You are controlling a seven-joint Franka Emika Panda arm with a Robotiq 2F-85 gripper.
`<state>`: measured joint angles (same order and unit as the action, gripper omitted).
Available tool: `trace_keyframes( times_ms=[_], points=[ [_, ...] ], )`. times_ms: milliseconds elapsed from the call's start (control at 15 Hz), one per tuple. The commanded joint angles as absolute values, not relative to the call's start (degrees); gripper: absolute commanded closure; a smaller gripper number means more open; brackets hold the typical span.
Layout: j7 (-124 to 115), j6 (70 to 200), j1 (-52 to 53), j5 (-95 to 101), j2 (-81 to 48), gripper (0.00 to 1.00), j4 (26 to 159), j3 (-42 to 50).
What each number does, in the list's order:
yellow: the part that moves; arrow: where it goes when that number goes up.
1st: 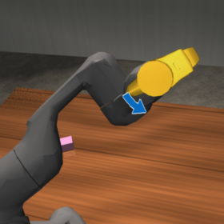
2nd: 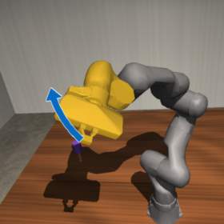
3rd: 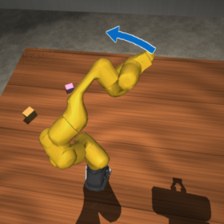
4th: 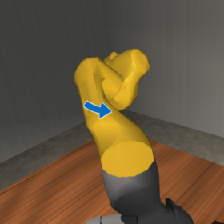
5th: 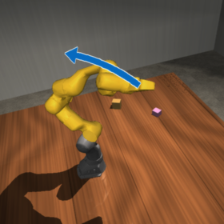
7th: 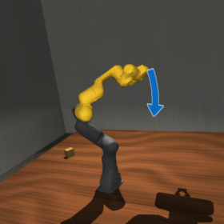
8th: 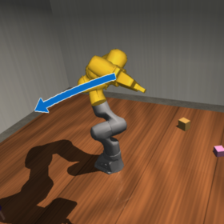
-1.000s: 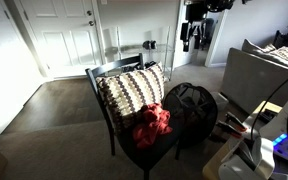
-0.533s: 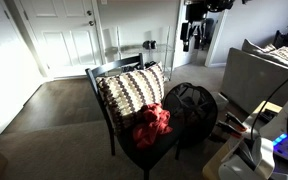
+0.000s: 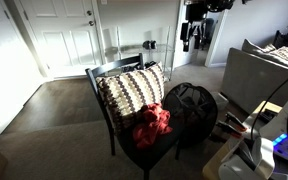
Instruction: Put the red t-shirt in the black bag.
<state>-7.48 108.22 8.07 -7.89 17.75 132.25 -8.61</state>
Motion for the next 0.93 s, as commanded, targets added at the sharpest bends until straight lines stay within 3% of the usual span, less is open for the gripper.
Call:
trace_keyframes(
  times_ms=[0, 867],
  points=[
    [-7.47, 108.11, 7.99, -7.91, 17.73, 0.0, 132.16, -8.7],
    [-7.27, 108.03, 9.74, -6.01, 15.72, 0.0, 130.22, -11.24]
  ],
)
